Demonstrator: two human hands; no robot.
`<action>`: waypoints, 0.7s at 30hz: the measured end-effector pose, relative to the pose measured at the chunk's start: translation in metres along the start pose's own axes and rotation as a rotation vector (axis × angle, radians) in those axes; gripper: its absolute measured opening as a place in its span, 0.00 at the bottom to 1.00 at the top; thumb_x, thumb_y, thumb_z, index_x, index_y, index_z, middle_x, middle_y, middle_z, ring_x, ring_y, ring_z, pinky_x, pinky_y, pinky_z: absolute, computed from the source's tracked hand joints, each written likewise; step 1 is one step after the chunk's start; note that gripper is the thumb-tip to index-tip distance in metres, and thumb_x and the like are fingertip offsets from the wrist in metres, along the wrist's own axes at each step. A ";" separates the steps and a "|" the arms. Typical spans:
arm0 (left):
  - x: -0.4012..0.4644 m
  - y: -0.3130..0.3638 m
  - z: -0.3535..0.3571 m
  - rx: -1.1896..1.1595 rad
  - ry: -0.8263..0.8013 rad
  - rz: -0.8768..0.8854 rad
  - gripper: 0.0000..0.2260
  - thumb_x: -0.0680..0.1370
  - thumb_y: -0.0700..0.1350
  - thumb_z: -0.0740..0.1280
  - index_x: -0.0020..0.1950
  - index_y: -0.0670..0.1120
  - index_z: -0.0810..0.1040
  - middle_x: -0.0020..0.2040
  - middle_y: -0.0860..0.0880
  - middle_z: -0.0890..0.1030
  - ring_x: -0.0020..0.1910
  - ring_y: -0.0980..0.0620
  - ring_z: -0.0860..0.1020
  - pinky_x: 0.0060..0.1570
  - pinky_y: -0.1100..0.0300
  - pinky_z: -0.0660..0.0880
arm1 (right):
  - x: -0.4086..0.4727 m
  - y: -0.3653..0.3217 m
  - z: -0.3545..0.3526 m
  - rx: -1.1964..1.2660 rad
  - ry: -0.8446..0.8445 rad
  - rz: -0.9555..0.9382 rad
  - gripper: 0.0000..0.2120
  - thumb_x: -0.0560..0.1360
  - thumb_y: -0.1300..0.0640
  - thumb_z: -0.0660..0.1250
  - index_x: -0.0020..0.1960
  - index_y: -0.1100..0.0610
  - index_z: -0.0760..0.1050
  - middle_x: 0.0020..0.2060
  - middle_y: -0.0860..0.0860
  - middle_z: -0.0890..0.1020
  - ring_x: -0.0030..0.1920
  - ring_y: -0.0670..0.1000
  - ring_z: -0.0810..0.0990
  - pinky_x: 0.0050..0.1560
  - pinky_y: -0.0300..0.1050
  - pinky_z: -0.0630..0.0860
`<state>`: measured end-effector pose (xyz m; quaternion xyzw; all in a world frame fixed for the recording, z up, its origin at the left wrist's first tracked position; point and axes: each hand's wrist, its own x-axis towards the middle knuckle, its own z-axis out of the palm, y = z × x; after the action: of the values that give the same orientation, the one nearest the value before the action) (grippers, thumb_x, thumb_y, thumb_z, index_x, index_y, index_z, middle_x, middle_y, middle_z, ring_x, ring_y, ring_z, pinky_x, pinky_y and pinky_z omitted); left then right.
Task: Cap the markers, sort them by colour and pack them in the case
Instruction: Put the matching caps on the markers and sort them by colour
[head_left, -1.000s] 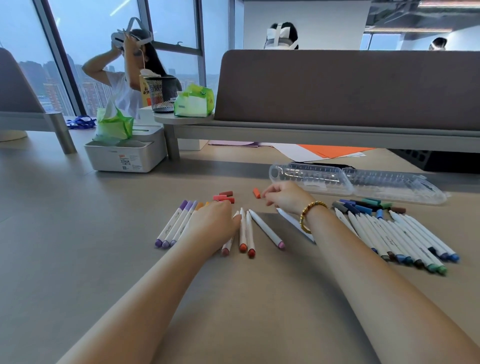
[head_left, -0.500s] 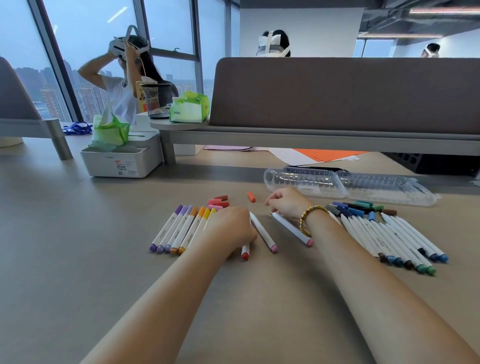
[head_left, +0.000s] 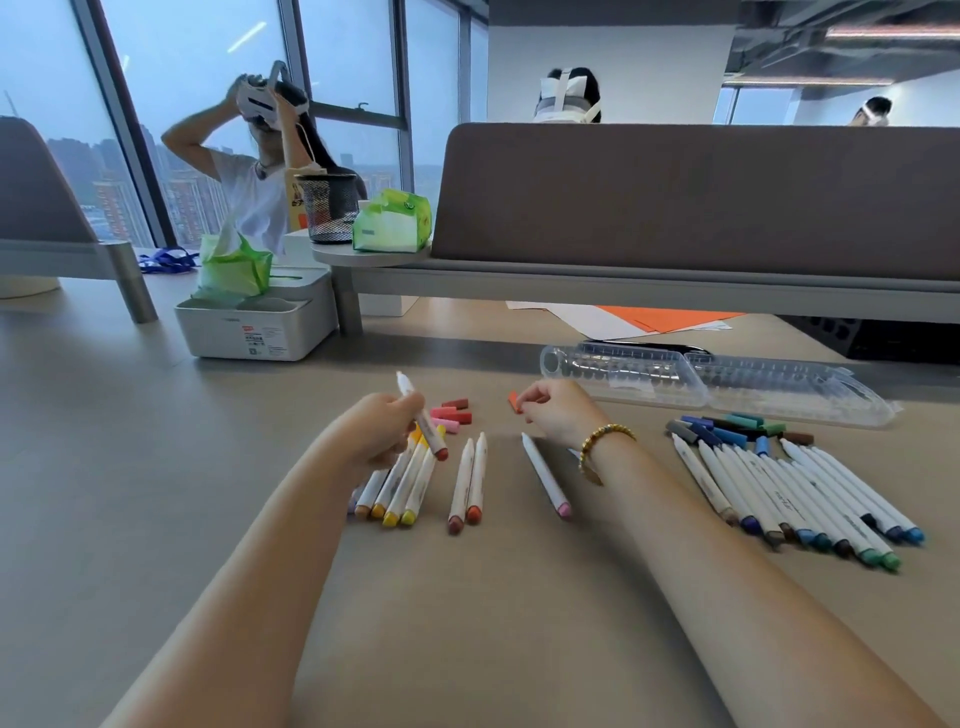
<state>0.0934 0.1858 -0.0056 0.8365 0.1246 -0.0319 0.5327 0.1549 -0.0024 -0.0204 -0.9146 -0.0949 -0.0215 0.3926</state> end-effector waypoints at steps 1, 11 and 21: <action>0.000 -0.003 -0.002 -0.071 0.008 -0.016 0.13 0.81 0.47 0.55 0.44 0.40 0.73 0.34 0.47 0.67 0.25 0.55 0.59 0.22 0.66 0.57 | 0.002 -0.004 0.006 -0.011 0.002 -0.026 0.09 0.78 0.61 0.60 0.55 0.60 0.78 0.52 0.55 0.80 0.51 0.51 0.76 0.53 0.42 0.71; -0.002 -0.004 0.010 -0.089 0.013 -0.036 0.14 0.81 0.48 0.54 0.44 0.42 0.75 0.38 0.46 0.79 0.24 0.56 0.61 0.23 0.65 0.60 | 0.023 -0.030 0.051 -0.523 0.013 -0.197 0.13 0.77 0.51 0.64 0.59 0.53 0.77 0.55 0.53 0.77 0.58 0.54 0.70 0.53 0.44 0.67; -0.005 -0.004 0.012 0.050 0.029 0.022 0.13 0.81 0.46 0.54 0.41 0.43 0.72 0.31 0.48 0.70 0.25 0.55 0.61 0.24 0.64 0.60 | 0.017 -0.027 0.038 -0.223 0.000 -0.141 0.12 0.79 0.56 0.62 0.60 0.59 0.71 0.52 0.54 0.77 0.53 0.52 0.75 0.52 0.41 0.70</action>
<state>0.0886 0.1760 -0.0131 0.8512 0.1223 -0.0172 0.5101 0.1649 0.0458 -0.0250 -0.9436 -0.1558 -0.0594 0.2862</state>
